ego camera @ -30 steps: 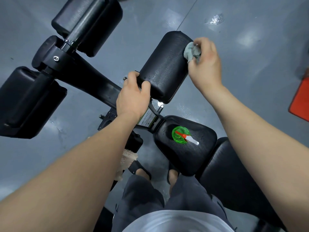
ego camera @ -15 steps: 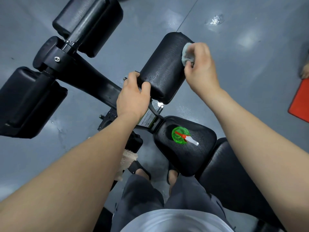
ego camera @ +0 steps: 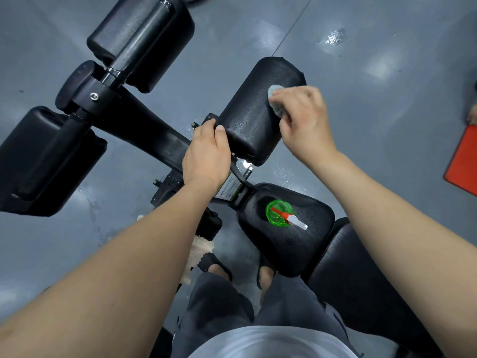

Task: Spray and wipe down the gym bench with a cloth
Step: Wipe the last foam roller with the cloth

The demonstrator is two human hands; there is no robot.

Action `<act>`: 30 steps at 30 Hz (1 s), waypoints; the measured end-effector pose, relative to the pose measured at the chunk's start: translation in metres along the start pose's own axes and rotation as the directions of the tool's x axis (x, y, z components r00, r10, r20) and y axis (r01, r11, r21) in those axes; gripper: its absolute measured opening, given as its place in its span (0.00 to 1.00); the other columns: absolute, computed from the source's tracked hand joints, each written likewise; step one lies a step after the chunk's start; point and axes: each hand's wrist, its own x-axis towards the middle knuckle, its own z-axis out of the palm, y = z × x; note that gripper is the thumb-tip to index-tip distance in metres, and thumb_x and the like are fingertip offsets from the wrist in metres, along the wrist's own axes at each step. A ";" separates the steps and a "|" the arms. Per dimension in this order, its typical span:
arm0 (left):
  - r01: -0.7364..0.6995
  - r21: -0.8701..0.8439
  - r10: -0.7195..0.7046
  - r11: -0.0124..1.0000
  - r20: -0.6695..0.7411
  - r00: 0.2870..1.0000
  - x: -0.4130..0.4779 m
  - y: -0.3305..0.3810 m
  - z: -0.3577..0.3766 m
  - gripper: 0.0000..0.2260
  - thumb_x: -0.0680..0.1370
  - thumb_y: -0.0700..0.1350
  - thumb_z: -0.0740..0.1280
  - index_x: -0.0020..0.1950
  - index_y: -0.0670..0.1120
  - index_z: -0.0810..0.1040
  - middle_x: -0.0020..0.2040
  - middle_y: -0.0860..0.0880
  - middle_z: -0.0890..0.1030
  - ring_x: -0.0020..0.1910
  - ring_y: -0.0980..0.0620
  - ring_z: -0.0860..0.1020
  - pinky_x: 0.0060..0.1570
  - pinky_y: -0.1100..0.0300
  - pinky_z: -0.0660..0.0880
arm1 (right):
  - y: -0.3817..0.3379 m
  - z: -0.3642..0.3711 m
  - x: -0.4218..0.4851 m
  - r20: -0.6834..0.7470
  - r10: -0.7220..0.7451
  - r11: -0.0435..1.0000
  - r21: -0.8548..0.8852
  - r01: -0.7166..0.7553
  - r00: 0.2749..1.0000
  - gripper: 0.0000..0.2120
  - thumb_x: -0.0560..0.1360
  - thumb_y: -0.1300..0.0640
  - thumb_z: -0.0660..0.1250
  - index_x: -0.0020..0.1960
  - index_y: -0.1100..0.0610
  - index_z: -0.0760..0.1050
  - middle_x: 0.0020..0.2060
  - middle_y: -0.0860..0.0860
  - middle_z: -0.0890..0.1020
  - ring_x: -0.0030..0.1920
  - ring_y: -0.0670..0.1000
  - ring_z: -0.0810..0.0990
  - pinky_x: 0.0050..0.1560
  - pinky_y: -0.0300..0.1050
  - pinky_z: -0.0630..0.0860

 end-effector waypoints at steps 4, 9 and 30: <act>0.011 -0.006 -0.011 1.000 0.005 1.000 -0.001 0.001 0.000 0.19 0.84 0.58 0.50 0.72 0.55 0.68 0.66 0.51 0.78 0.62 0.47 0.76 0.59 0.50 0.70 | 0.010 -0.007 0.022 -0.020 0.170 0.985 -0.021 -0.170 0.985 0.22 0.68 0.70 0.51 0.53 0.54 0.76 0.46 0.45 0.79 0.52 0.56 0.70 0.56 0.53 0.73; 0.014 0.000 -0.014 1.000 0.006 1.000 0.001 -0.001 -0.001 0.17 0.84 0.58 0.52 0.70 0.56 0.68 0.63 0.52 0.80 0.60 0.47 0.76 0.54 0.52 0.68 | 0.025 -0.004 0.051 -0.044 0.215 0.974 -0.057 -0.217 0.976 0.25 0.68 0.72 0.53 0.60 0.65 0.78 0.60 0.60 0.81 0.58 0.63 0.75 0.61 0.40 0.67; 0.014 -0.064 -0.013 0.998 0.015 1.000 -0.002 0.002 -0.001 0.19 0.84 0.58 0.54 0.72 0.54 0.71 0.71 0.54 0.72 0.67 0.49 0.73 0.64 0.52 0.67 | 0.023 -0.004 0.051 0.113 0.065 0.992 -0.117 -0.052 0.992 0.26 0.77 0.60 0.50 0.69 0.53 0.77 0.68 0.48 0.79 0.62 0.61 0.74 0.64 0.53 0.74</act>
